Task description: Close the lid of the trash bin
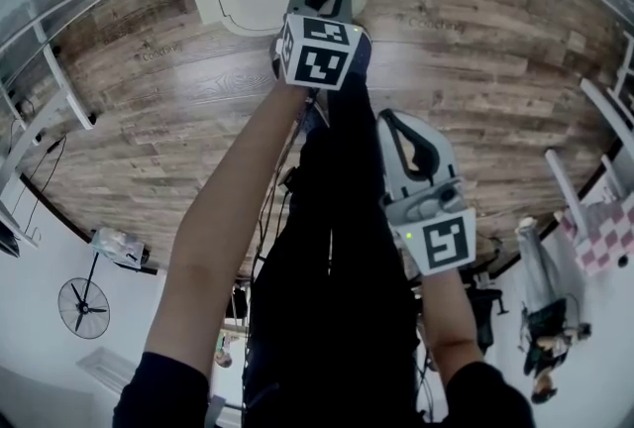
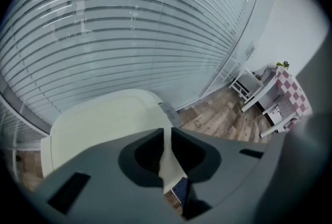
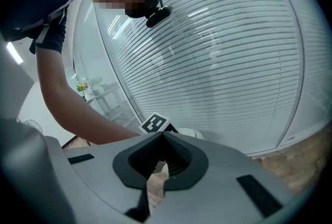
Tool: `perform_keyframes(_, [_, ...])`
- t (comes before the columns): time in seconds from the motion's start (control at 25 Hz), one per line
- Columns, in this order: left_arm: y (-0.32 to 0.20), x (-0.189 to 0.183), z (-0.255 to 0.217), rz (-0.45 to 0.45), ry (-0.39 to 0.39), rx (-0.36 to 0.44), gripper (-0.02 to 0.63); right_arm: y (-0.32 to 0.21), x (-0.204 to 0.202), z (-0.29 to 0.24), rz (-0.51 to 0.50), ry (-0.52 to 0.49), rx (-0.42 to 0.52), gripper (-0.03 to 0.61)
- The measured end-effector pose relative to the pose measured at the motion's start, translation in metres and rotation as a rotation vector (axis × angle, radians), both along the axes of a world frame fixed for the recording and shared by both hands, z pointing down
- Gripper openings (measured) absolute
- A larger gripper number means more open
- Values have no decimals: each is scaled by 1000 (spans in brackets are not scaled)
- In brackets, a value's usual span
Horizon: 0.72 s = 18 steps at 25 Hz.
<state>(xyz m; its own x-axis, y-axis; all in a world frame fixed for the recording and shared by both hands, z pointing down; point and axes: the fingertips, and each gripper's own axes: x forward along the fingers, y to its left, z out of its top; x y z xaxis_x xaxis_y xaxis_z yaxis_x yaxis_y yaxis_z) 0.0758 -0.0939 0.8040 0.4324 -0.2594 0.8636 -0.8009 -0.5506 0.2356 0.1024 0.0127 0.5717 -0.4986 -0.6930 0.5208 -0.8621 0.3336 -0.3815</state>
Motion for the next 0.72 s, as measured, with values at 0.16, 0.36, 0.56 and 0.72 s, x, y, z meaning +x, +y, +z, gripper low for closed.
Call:
perform_keyframes(0.16, [-3, -4, 10, -35, 8, -43, 18, 1, -4, 4, -3, -5, -10, 3])
perform_keyframes(0.36, [-6, 1, 12, 57, -25, -3, 9, 5, 0, 8, -22, 1, -27, 3])
perform_keyframes(0.56, [-5, 0, 13, 129, -69, 124, 9, 4, -1, 10, -15, -3, -28, 3])
perform_keyframes(0.72, [-5, 0, 14, 67, -30, 76, 9, 0, 0, 10, -28, 7, -23, 3])
